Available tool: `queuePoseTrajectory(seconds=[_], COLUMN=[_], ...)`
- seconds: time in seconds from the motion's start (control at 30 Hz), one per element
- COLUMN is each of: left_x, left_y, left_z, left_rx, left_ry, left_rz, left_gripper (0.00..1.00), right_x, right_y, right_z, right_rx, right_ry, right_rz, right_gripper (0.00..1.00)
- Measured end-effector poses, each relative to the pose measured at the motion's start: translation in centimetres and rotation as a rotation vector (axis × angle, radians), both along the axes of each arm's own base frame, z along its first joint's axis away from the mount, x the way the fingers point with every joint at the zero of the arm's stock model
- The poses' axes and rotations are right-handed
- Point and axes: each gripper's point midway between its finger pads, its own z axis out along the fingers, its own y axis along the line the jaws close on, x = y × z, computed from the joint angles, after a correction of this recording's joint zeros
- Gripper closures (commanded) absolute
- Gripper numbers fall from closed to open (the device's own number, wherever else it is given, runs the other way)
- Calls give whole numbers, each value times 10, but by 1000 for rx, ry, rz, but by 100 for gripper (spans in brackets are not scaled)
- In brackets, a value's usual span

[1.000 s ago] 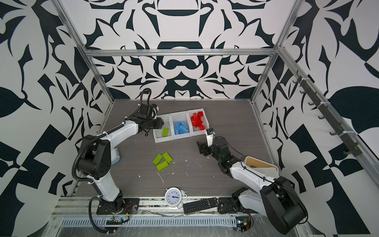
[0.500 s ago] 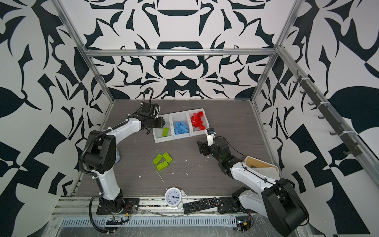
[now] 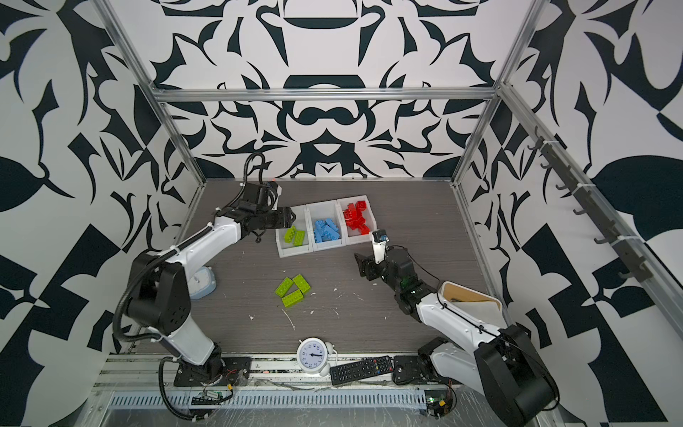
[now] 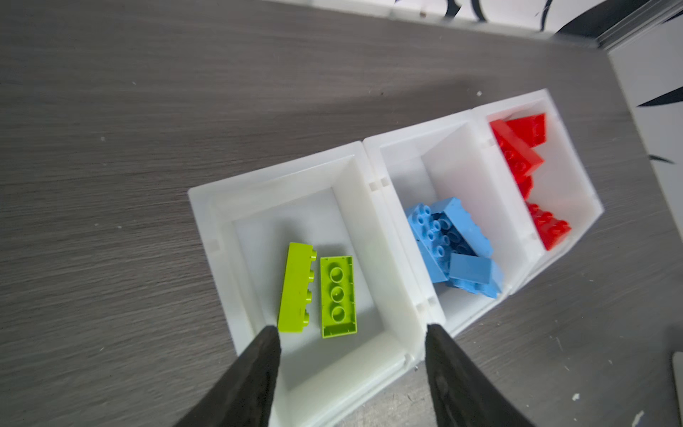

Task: Sort the legos into containers by color
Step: 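Lower the green brick into the end compartment and open the left gripper, then retract the left arm while the right gripper reaches down to a green 2x4 brick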

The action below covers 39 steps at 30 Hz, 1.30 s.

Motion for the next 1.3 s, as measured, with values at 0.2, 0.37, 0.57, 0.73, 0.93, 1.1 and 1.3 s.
queuePoseTrajectory(seconds=[0.2,0.37,0.57,0.73,0.93,1.1,1.3], left_x=[-63,-106,-122,-117,-108,-117,-120], left_y=[18,41,60,58,60,68,70], left_z=[10,-15,-38,-41,-24,-34,-37], left_rx=[-37,-19,-4,-24,-37,-24,-35], left_ry=[-15,2,-43,-94,-218,-249,-261], left_rz=[11,49,107,109,114,131,136], left_gripper=[33,29,19,19,9,1,0], right_x=[-7,-38,-51,-53,-48,-44,-39], right_y=[36,110,175,209,206,203,209], right_z=[-1,-5,-9,-49,-90,-100,-108], right_rx=[-81,-216,-302,-401,-492,-507,-499], right_ry=[8,19,90,209,318,348,363], right_rz=[108,320,413,416,343,293,263], right_gripper=[23,25,25,26,28,31,35])
